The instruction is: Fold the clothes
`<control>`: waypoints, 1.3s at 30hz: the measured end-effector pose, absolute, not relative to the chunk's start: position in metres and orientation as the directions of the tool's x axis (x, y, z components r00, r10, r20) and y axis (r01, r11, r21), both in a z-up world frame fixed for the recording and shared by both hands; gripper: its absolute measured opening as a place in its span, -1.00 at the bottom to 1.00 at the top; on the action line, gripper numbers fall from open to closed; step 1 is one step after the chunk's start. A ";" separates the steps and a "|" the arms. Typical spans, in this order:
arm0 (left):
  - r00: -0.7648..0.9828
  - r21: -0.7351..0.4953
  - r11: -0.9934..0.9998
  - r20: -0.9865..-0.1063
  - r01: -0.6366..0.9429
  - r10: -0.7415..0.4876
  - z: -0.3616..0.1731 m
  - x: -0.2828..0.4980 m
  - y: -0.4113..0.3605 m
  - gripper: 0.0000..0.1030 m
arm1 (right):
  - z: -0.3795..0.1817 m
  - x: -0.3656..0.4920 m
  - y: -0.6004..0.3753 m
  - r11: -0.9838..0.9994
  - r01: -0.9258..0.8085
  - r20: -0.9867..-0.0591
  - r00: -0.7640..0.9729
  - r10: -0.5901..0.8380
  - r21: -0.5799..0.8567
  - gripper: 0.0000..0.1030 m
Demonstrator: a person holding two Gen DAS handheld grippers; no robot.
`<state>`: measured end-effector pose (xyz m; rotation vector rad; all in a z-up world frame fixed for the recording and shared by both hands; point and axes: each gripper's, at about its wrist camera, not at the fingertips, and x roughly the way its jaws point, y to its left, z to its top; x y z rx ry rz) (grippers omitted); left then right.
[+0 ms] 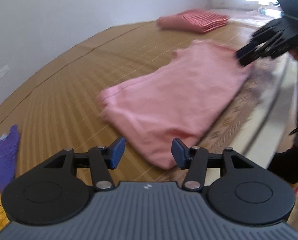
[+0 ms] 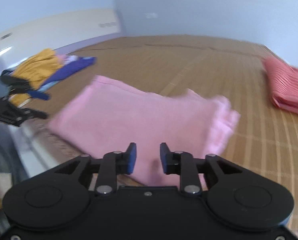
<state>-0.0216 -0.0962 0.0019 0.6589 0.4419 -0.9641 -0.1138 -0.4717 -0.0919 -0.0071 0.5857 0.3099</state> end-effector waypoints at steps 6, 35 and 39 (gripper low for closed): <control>0.504 0.429 0.279 -0.615 0.859 -0.606 -0.008 -0.043 -0.114 0.13 | -0.094 -0.108 -0.381 0.832 -0.529 -0.585 0.732 0.350 -0.164 -0.24; 0.616 0.625 0.222 -0.530 0.748 -0.583 -0.030 -0.050 -0.127 -0.81 | -0.117 -0.075 -0.335 0.730 -0.534 -0.591 0.776 0.222 -0.427 -0.86; 0.584 0.581 0.228 -0.551 0.781 -0.596 -0.031 -0.048 -0.116 -0.81 | -0.121 -0.073 -0.340 0.730 -0.521 -0.602 0.776 0.190 -0.442 -0.89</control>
